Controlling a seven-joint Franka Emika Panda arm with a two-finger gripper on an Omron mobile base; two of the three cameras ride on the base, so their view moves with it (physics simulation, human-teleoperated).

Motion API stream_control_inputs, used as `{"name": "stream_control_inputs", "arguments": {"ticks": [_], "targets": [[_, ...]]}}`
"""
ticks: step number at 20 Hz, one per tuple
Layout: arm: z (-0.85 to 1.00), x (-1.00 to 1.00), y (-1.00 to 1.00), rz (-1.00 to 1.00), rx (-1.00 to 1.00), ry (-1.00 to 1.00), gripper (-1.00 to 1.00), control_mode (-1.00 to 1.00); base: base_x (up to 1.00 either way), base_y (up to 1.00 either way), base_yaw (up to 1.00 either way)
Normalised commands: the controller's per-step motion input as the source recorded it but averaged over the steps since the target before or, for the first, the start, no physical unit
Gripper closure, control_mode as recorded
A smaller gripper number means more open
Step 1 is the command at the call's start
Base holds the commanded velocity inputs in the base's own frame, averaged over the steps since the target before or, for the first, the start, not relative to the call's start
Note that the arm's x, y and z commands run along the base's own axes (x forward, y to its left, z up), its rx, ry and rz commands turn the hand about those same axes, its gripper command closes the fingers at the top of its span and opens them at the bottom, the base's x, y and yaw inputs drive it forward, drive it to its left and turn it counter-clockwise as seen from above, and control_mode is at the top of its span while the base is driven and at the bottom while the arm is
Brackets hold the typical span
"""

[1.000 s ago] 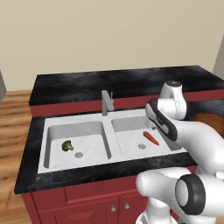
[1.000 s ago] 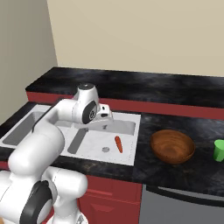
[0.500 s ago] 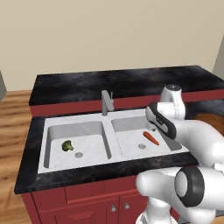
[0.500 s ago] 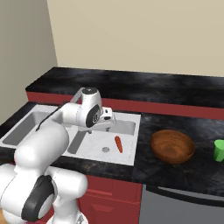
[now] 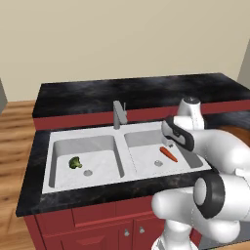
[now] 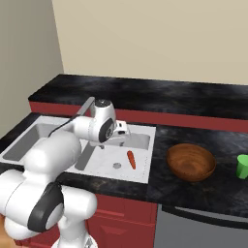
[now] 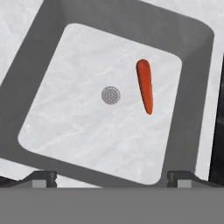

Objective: Remove the broccoli and carrot from the sink. Then move the bowl and cup from the counter to the sink for washing.

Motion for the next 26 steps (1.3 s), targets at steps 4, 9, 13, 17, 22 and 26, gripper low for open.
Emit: {"name": "stream_control_inputs", "arguments": {"ticks": [4, 9, 13, 17, 22, 26], "targets": [[-0.17, 0.18, -0.03, 0.0, 0.0, 0.0, -1.0, -1.0, 0.0, 0.0, 0.0], [-0.19, 0.18, -0.04, 0.0, 0.0, 0.0, -1.0, -1.0, 0.0, 0.0, 0.0], [-0.21, 0.16, -0.06, 0.0, 0.0, 0.0, -1.0, -1.0, 0.0, 0.0, 0.0], [-0.19, 0.14, -0.05, 0.0, 0.0, 0.0, -1.0, -1.0, 0.0, 0.0, 0.0], [-0.19, 0.14, -0.04, 0.0, 0.0, 0.0, -1.0, -1.0, 0.0, 0.0, 0.0], [-0.19, 0.15, -0.09, 0.0, 0.0, 0.0, -1.0, -1.0, 0.0, 0.0, 0.0]]}}
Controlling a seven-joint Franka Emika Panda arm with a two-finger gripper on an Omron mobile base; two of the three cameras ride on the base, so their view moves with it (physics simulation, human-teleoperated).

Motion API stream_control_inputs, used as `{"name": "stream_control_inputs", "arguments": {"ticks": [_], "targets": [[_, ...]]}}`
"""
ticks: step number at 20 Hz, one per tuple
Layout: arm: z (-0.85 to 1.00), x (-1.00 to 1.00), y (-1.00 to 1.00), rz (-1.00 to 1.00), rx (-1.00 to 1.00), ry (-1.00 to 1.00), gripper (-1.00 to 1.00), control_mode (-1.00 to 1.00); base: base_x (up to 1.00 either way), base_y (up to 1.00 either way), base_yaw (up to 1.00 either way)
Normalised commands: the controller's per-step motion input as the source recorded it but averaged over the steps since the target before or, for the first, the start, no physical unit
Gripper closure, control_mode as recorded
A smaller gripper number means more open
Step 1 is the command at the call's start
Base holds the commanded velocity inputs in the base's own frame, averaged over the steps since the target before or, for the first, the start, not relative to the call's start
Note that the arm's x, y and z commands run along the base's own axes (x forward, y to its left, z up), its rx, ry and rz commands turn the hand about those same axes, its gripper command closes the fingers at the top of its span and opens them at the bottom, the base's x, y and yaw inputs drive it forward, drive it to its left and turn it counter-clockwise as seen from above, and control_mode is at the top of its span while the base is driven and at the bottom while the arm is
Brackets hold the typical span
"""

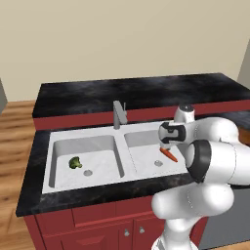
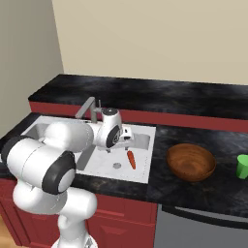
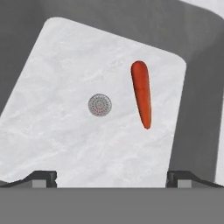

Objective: Remove the broccoli and carrot from the sink. Then move the bowl and cup from the counter to the sink for washing.

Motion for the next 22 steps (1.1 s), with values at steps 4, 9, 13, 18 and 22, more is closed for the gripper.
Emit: {"name": "stream_control_inputs", "arguments": {"ticks": [4, 9, 13, 18, 22], "targets": [[-0.19, 0.17, -0.08, 0.0, 0.0, 0.0, -1.0, -1.0, 0.0, 0.0, 0.0], [-0.18, 0.16, -0.08, 0.0, 0.0, 0.0, -1.0, -1.0, 0.0, 0.0, 0.0], [-0.18, 0.19, -0.04, 0.0, 0.0, 0.0, -1.0, -1.0, 0.0, 0.0, 0.0], [-0.19, 0.18, -0.03, 0.0, 0.0, 0.0, -1.0, -1.0, 0.0, 0.0, 0.0], [-0.2, 0.26, -0.03, 0.0, 0.0, 0.0, -1.0, -1.0, 0.0, 0.0, 0.0]]}}
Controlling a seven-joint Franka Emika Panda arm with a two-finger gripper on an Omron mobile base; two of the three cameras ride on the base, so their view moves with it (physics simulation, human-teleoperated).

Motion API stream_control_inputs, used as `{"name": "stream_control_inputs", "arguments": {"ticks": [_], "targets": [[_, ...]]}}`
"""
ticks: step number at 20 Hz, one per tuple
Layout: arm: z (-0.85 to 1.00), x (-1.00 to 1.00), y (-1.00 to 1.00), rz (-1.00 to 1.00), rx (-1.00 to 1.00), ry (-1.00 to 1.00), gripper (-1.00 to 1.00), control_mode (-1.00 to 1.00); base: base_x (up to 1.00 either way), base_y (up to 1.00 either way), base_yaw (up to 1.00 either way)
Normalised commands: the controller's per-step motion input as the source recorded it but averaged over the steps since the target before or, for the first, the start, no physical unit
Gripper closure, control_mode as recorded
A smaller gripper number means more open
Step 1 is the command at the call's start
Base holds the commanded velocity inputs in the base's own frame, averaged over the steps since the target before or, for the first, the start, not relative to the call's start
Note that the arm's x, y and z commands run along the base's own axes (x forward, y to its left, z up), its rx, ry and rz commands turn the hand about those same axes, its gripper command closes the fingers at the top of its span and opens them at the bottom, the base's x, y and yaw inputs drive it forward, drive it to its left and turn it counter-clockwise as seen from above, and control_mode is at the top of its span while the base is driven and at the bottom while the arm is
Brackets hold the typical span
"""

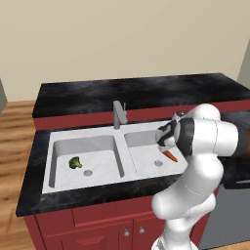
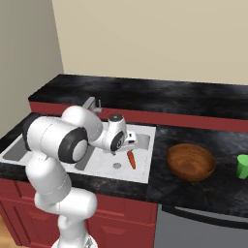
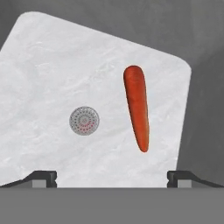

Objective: Remove the broccoli and carrot from the sink. Then move the bowl and cup from the counter to the sink for washing.

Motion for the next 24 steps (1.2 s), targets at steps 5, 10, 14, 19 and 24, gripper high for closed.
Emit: {"name": "stream_control_inputs", "arguments": {"ticks": [5, 10, 14, 19, 24], "targets": [[-0.18, 0.24, -0.05, 0.0, 0.0, 0.0, -1.0, -1.0, 0.0, 0.0, 0.0], [-0.19, 0.19, -0.07, 0.0, 0.0, 0.0, -1.0, -1.0, 0.0, 0.0, 0.0], [-0.21, 0.18, -0.05, 0.0, 0.0, 0.0, -1.0, -1.0, 0.0, 0.0, 0.0], [-0.23, 0.15, -0.06, 0.0, 0.0, 0.0, -1.0, -1.0, 0.0, 0.0, 0.0], [-0.21, 0.17, -0.03, 0.01, 0.0, 0.0, -1.0, -1.0, 0.0, 0.0, 0.0]]}}
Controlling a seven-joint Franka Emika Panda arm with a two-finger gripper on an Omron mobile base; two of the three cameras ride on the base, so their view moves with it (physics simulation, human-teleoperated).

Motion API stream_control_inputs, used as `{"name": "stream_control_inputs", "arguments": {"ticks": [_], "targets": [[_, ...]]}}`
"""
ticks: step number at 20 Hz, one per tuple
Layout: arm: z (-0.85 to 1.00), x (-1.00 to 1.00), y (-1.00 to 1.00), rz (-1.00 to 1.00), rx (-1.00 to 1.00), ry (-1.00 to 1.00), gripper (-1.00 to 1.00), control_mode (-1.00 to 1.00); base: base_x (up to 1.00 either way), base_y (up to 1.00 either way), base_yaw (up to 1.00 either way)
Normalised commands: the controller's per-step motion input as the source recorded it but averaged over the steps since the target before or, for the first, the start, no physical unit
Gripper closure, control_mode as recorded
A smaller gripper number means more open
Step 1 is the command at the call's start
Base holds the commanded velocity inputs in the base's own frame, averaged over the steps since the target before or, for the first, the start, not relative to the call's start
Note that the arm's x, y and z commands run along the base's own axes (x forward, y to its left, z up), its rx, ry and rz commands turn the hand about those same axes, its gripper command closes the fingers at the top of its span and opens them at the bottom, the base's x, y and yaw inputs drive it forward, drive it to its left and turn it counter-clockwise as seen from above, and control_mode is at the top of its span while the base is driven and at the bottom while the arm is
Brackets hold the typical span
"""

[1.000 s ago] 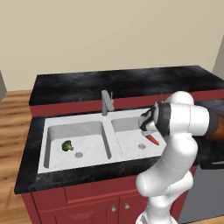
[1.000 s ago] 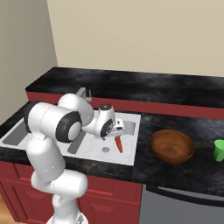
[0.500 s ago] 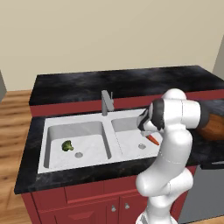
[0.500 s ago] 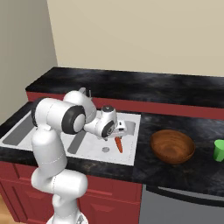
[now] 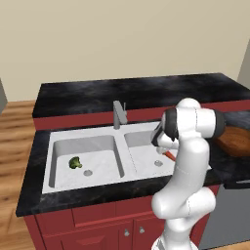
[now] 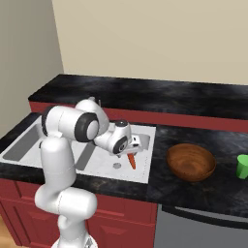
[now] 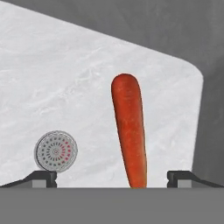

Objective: Remove the broccoli and carrot from the sink. Then move the bowl and cup from the counter to the sink for washing.

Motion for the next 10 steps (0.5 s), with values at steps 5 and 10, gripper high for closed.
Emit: {"name": "stream_control_inputs", "arguments": {"ticks": [5, 10], "targets": [[-0.2, 0.18, -0.02, 0.01, 0.0, 0.0, -1.0, -1.0, 0.0, 0.0, 0.0], [-0.17, 0.2, -0.02, 0.02, 0.0, 0.0, -1.0, -1.0, 0.0, 0.0, 0.0]]}}
